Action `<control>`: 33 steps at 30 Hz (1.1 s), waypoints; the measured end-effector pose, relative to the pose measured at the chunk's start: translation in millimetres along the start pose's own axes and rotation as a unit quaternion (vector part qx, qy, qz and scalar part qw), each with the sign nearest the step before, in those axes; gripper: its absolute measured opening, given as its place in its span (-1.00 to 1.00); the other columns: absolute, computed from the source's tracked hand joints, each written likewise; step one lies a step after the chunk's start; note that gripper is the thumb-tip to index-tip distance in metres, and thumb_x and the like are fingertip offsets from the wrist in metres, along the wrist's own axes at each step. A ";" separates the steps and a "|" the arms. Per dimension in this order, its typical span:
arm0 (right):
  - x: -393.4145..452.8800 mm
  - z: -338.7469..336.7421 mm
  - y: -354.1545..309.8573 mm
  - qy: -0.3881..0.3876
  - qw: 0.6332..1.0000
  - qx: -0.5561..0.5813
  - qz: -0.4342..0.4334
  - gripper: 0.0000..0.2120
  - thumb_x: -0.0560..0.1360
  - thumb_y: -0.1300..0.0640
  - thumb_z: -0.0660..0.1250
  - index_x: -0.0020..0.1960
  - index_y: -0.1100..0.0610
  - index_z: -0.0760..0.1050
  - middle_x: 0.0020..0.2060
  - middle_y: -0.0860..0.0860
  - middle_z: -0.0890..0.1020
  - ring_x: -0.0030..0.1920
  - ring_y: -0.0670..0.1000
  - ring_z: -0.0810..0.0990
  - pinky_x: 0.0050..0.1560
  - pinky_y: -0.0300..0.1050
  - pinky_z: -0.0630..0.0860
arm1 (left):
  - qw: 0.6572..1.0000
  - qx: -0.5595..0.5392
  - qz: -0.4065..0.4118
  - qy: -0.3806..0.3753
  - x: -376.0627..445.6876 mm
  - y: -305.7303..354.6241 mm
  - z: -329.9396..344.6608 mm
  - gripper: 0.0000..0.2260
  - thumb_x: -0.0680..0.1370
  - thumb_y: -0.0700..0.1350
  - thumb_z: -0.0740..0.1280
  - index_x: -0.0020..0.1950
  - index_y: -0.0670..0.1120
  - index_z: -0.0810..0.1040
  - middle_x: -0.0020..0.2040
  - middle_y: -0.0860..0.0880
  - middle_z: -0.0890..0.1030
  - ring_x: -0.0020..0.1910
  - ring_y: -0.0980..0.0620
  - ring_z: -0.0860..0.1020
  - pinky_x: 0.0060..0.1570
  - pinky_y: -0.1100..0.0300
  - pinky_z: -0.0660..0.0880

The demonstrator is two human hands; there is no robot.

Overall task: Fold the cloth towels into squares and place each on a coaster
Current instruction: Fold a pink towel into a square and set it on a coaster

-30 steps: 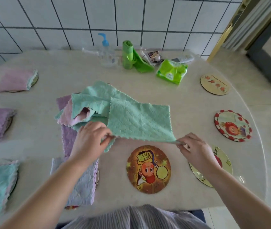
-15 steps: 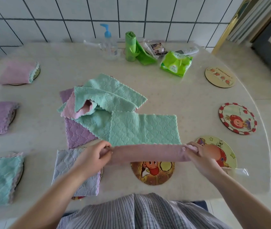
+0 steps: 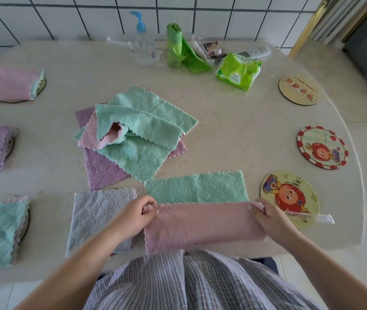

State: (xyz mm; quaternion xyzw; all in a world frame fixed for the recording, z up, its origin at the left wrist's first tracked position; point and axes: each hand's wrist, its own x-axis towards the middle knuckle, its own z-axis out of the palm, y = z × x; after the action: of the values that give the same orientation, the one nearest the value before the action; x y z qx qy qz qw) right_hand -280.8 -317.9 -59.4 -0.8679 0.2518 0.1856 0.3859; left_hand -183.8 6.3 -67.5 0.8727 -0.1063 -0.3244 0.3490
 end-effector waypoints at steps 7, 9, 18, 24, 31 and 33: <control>29.3 -3.1 -21.2 0.040 0.998 -0.003 -0.037 -0.90 0.57 0.13 0.19 0.05 0.02 0.45 -0.16 -0.07 0.58 -0.16 -0.06 0.53 -0.21 -0.18 0.42 | 0.998 -0.005 -0.005 0.058 17.6 0.1 -9.4 -0.78 0.56 -0.16 0.26 0.18 0.03 0.42 -0.12 -0.03 0.55 -0.19 -0.05 0.55 -0.23 0.11 0.44; 37.3 -4.2 -28.1 0.050 0.998 0.010 -0.038 -0.90 0.57 0.11 0.20 0.06 0.02 0.46 -0.15 -0.05 0.58 -0.13 -0.03 0.53 -0.16 -0.12 0.42 | 0.998 0.006 -0.006 0.069 21.7 1.8 -13.0 -0.76 0.56 -0.15 0.26 0.21 0.02 0.40 -0.10 -0.05 0.55 -0.17 -0.03 0.55 -0.21 0.08 0.47; 66.5 -0.5 -41.4 0.077 0.997 0.027 -0.019 -0.88 0.57 0.09 0.19 0.05 0.05 0.47 -0.14 -0.01 0.58 -0.16 -0.02 0.52 -0.25 -0.18 0.39 | 0.996 0.049 -0.012 0.076 36.1 5.6 -25.8 -0.72 0.57 -0.14 0.25 0.27 -0.01 0.35 -0.04 -0.10 0.56 -0.07 -0.08 0.58 -0.12 -0.03 0.54; 72.9 -0.2 -40.0 0.082 0.997 0.017 0.005 -0.85 0.57 0.07 0.18 0.09 0.07 0.45 -0.12 -0.02 0.55 -0.17 -0.05 0.48 -0.29 -0.21 0.36 | 0.994 0.081 -0.016 0.072 42.5 6.9 -28.8 -0.67 0.57 -0.13 0.24 0.33 -0.05 0.32 0.02 -0.01 0.54 -0.08 0.02 0.58 -0.09 0.03 0.55; 81.0 0.9 -40.8 0.085 0.996 0.003 0.014 -0.87 0.56 0.06 0.21 0.03 0.09 0.47 -0.16 0.00 0.56 -0.23 -0.06 0.47 -0.33 -0.20 0.36 | 0.989 0.116 -0.031 0.091 49.2 9.5 -26.7 -0.66 0.57 -0.10 0.24 0.34 -0.05 0.31 -0.10 0.06 0.51 -0.22 0.03 0.59 -0.24 0.05 0.57; 80.7 2.5 -40.9 0.095 0.995 0.008 0.017 -0.84 0.56 0.07 0.20 0.06 0.11 0.48 -0.17 -0.01 0.56 -0.24 -0.06 0.48 -0.34 -0.19 0.36 | 0.987 0.121 -0.037 0.101 50.8 10.7 -24.8 -0.66 0.57 -0.10 0.24 0.34 -0.06 0.30 -0.12 0.05 0.50 -0.29 0.05 0.58 -0.33 0.08 0.55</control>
State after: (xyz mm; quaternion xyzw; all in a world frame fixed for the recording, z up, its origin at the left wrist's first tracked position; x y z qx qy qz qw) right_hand -192.5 -316.2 -79.0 -0.8743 0.3034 0.1068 0.3636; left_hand -128.6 -9.1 -71.7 0.9399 -0.0766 -0.2325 0.2380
